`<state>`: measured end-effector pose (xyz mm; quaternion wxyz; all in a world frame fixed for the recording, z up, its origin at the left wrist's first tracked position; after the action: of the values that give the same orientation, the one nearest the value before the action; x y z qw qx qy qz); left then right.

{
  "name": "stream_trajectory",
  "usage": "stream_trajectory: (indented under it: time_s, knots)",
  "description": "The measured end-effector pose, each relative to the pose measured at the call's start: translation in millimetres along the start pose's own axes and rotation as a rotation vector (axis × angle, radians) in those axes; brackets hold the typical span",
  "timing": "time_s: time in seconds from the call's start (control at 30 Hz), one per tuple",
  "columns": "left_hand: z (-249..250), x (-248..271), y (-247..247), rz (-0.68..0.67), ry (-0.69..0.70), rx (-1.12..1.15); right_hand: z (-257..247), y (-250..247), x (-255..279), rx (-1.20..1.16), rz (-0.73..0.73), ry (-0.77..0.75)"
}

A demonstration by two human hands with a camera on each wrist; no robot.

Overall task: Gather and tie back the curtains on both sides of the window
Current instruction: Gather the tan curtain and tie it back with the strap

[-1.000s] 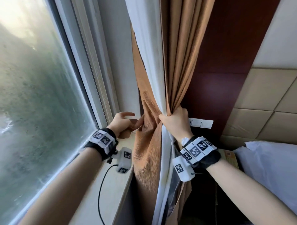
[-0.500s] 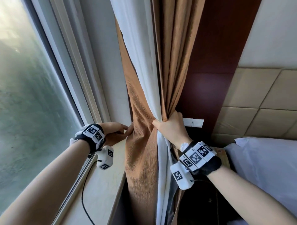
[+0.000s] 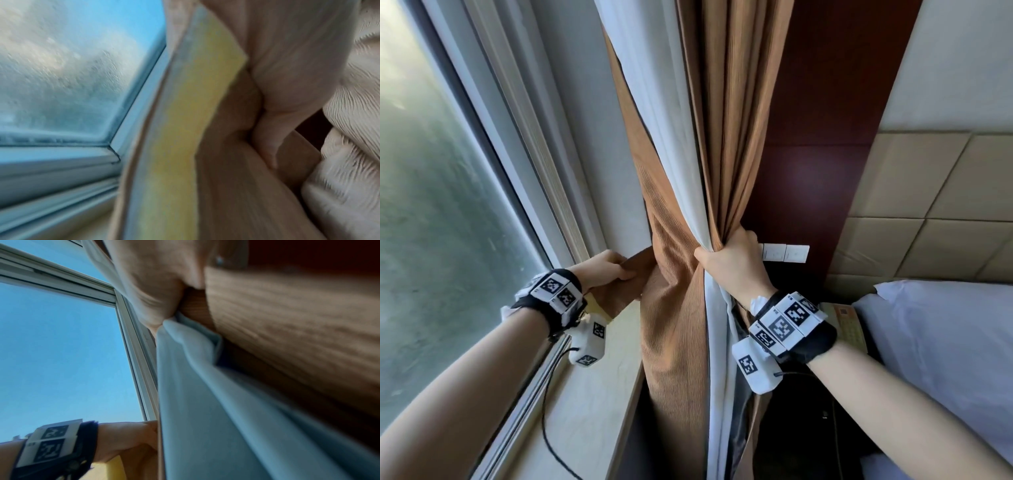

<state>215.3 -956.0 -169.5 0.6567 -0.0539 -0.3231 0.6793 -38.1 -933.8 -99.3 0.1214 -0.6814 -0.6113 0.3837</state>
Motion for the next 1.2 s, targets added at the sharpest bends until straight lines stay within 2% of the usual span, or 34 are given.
stream_trajectory:
  time_s: [0.13,0.23,0.33,0.47,0.53,0.67,0.73,0.83,1.0,1.1,1.2]
  knots:
    - [-19,18,-18,-0.052,-0.065,0.116,-1,7,-5,0.04,0.016,0.023]
    - [-34,25,-33,-0.056,-0.058,0.144,-3,9,-6,0.025,0.031,0.021]
    - [-36,36,-39,-0.057,0.042,0.103,-6,10,-6,0.017,0.03,0.017]
    - [-37,53,-52,0.056,0.149,0.133,-6,14,-8,0.003,0.028,0.018]
    - [-29,69,-51,0.11,0.235,0.047,-5,16,-9,-0.005,0.021,0.024]
    - [2,119,-17,0.192,0.495,-0.076,-4,23,-14,-0.039,-0.032,0.048]
    - [16,144,16,0.14,0.612,-0.041,-2,26,-19,-0.065,-0.069,0.071]
    - [34,161,79,0.004,0.737,-0.202,0,28,-24,-0.098,-0.104,0.093]
    - [51,121,128,-0.077,0.668,-0.246,-1,28,-24,-0.161,-0.157,0.126]
    - [73,106,143,-0.133,0.707,-0.229,-2,31,-20,-0.185,-0.195,0.136]
    - [82,99,147,-0.182,0.73,-0.245,4,40,-19,-0.305,-0.309,0.18]
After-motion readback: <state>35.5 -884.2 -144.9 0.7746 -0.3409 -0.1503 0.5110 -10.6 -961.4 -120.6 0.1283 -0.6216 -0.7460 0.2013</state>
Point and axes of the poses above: each hand's wrist, its own x-axis away from the middle knuckle, its own y-axis out of the palm, z = x × y, the point moved 6 cm from there along -x, towards the middle knuckle, and after that the axes turned 12 degrees about x, right-handed, at the moved point
